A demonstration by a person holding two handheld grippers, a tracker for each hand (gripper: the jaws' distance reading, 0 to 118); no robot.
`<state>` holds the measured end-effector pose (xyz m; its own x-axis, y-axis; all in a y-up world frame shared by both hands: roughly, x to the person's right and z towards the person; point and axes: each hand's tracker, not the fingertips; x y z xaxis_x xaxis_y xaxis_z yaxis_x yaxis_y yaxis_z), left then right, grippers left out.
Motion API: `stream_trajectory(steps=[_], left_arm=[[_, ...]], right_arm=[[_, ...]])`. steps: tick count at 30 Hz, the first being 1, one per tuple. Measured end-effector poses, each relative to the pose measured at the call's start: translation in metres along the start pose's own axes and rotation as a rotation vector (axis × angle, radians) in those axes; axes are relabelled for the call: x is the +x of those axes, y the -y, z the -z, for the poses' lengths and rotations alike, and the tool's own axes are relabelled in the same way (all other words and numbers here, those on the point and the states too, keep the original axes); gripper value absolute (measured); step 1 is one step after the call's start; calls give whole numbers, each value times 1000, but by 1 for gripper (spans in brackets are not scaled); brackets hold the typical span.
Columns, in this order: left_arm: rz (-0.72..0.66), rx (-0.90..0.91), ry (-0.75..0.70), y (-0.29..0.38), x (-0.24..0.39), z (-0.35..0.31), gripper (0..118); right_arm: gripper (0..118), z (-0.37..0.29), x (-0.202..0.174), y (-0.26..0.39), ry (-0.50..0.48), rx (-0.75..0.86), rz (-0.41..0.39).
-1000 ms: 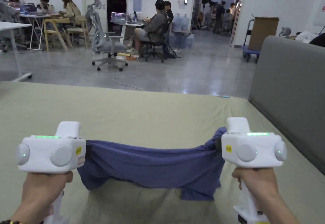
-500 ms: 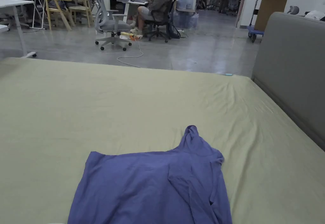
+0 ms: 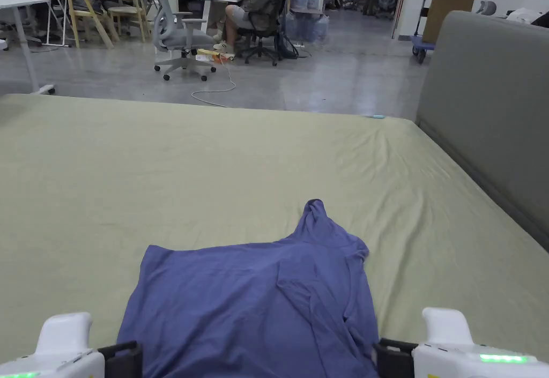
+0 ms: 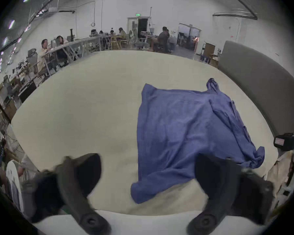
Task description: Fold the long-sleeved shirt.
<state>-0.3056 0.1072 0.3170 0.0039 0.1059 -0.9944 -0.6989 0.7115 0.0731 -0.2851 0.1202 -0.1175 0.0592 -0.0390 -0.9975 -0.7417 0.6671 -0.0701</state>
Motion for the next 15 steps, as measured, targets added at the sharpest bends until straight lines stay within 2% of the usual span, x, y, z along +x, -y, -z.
stream_trajectory(steps=[1,2,3,4,6,7,8,9,10,12,15], left_arm=[[1,9,14,-7,1,1,15],[1,10,19,-8,4,2,15],[3,11,7,-7,7,-2,0],[5,10,36,-9,8,-5,0],[-1,-3,52,-10,7,2,0],[5,-4,50,-11,9,2,0],[13,-4,45,-12,10,2,0],[15,-8,37,-9,9,8,0],[13,-11,36,-11,8,11,0],[10,-15,43,-15,7,16,0],[25,-17,40,-24,9,27,0]], right_arm=[[0,1,-1,0,-1,-5,-2],[0,6,-3,4,2,-35,10],[0,14,-2,7,2,-25,3],[0,16,-2,9,-24,-43,-19],[0,19,-2,13,-31,-50,-14],[8,21,-3,9,-23,-48,-7],[37,26,-3,10,-17,-48,-8],[74,33,-2,10,-11,-68,-16],[103,39,-2,12,6,-98,-25],[99,47,-5,12,18,-104,-29],[98,60,-6,19,17,-181,-19]])
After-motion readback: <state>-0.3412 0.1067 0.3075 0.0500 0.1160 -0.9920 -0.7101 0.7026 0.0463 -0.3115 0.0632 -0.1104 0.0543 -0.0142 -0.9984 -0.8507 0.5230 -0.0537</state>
